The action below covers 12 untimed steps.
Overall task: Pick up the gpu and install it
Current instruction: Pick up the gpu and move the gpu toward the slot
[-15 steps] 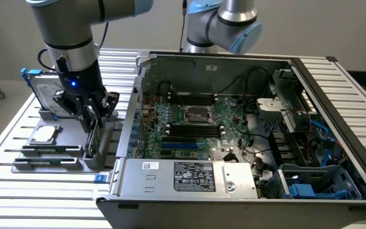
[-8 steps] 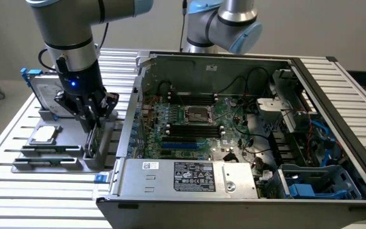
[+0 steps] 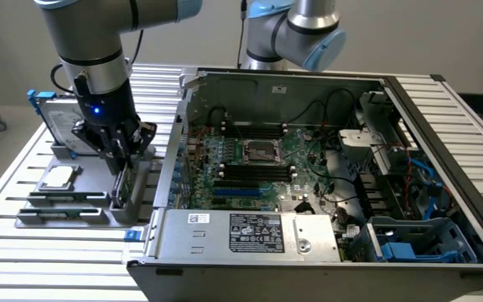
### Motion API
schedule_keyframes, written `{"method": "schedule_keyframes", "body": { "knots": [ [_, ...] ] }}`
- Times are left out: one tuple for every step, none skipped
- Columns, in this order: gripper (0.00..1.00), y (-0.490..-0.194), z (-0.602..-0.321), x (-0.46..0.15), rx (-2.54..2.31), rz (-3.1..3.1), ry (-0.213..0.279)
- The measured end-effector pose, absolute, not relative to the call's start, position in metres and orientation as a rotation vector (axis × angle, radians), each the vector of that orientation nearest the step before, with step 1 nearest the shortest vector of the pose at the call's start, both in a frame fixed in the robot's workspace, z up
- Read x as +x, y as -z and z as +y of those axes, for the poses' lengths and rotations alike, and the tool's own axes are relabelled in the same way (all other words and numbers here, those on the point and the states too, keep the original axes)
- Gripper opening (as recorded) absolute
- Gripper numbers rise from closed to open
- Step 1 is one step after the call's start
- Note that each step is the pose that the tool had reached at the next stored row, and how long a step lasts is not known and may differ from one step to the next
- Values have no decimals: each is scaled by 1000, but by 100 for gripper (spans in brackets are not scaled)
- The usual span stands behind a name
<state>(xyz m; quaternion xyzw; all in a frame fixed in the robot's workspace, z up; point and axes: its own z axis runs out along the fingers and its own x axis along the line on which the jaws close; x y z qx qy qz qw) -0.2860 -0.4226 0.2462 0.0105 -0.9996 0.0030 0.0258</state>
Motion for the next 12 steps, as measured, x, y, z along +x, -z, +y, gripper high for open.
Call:
{"method": "schedule_keyframes", "body": {
  "knots": [
    [26, -246, -423, -286, 33, -3090, -9],
    [26, -246, -423, -286, 33, -3090, -9],
    [26, -246, -423, -286, 33, -3090, -9],
    [26, -246, -423, -286, 33, -3090, -9],
    [26, -248, -423, -286, 33, -3090, -9],
    [26, -251, -423, -286, 33, -3090, -9],
    [26, -255, -423, -286, 33, -3090, -9],
    [26, -260, -423, -286, 33, -3090, -9],
    [26, -264, -423, -286, 33, -3090, -9],
    [26, -269, -423, -286, 33, -3090, -9],
    [26, -273, -423, -287, 33, -3090, -9],
    [26, -278, -423, -287, 33, -3090, -9]
  ]
}}
